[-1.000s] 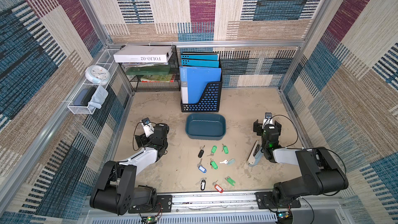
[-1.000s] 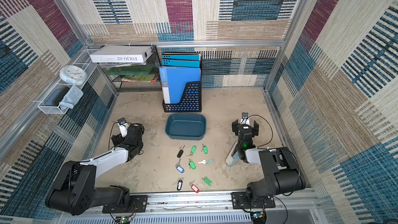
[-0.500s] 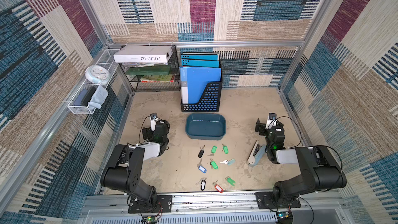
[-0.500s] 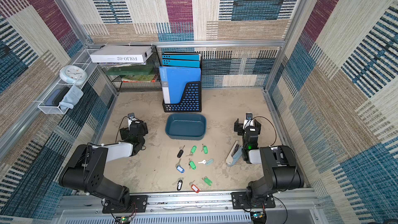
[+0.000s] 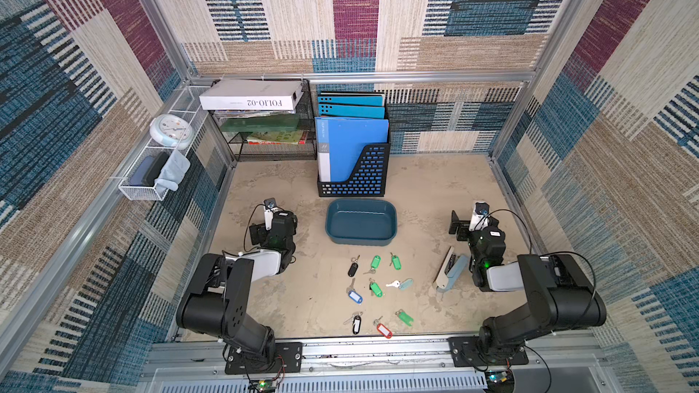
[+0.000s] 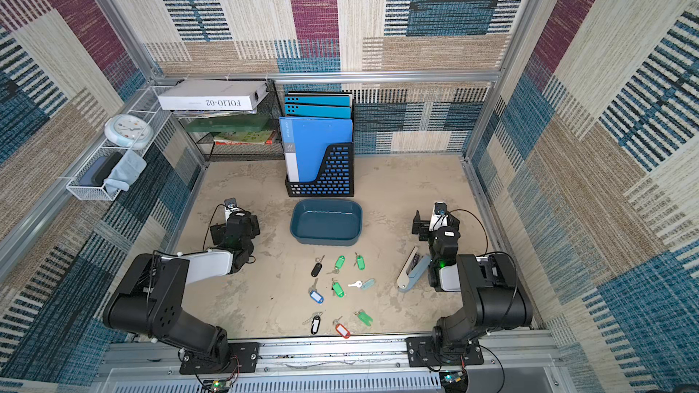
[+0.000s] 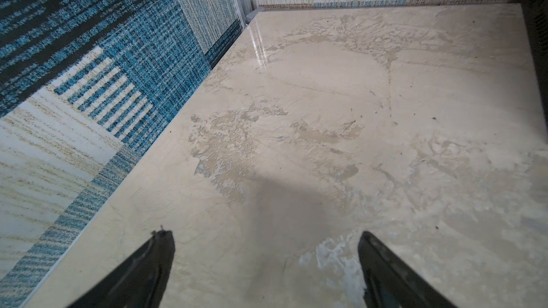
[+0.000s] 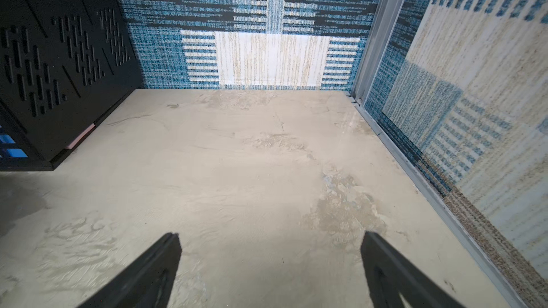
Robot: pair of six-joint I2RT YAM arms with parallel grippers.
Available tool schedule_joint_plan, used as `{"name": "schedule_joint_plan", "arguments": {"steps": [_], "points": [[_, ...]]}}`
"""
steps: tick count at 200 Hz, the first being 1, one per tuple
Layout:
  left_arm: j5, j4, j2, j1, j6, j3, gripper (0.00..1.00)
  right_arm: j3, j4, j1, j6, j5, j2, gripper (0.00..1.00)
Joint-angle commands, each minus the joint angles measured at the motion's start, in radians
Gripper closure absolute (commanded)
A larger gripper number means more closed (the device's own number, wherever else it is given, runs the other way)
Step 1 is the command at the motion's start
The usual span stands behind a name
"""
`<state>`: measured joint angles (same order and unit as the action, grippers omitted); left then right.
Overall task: Take the keys out of the storage box
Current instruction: Reset both arms
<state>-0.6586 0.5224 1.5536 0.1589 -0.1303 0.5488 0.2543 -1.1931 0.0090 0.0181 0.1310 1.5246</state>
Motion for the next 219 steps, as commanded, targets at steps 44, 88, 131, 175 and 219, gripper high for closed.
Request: {"name": "schedule_joint_plan", "arguments": {"steps": [44,88,131,175,219], "points": [[0.337,0.146,-0.041,-0.009,0.169,-0.081,0.01,0.000,-0.014,0.000,-0.008,-0.017,-0.006,0.01],[0.416,0.108,-0.043,-0.041,0.160,-0.064,0.00,0.000,-0.013,0.000,-0.009,-0.019,-0.006,0.01],[0.335,0.045,-0.032,-0.045,0.112,-0.033,0.01,0.000,-0.013,0.000,-0.009,-0.019,-0.006,0.01],[0.250,0.000,-0.020,-0.044,0.078,-0.001,0.01,0.000,-0.014,0.000,-0.010,-0.019,-0.006,0.01],[0.407,0.042,-0.037,-0.090,0.112,-0.033,0.00,0.000,-0.013,-0.001,-0.010,-0.018,-0.006,0.01]]}}
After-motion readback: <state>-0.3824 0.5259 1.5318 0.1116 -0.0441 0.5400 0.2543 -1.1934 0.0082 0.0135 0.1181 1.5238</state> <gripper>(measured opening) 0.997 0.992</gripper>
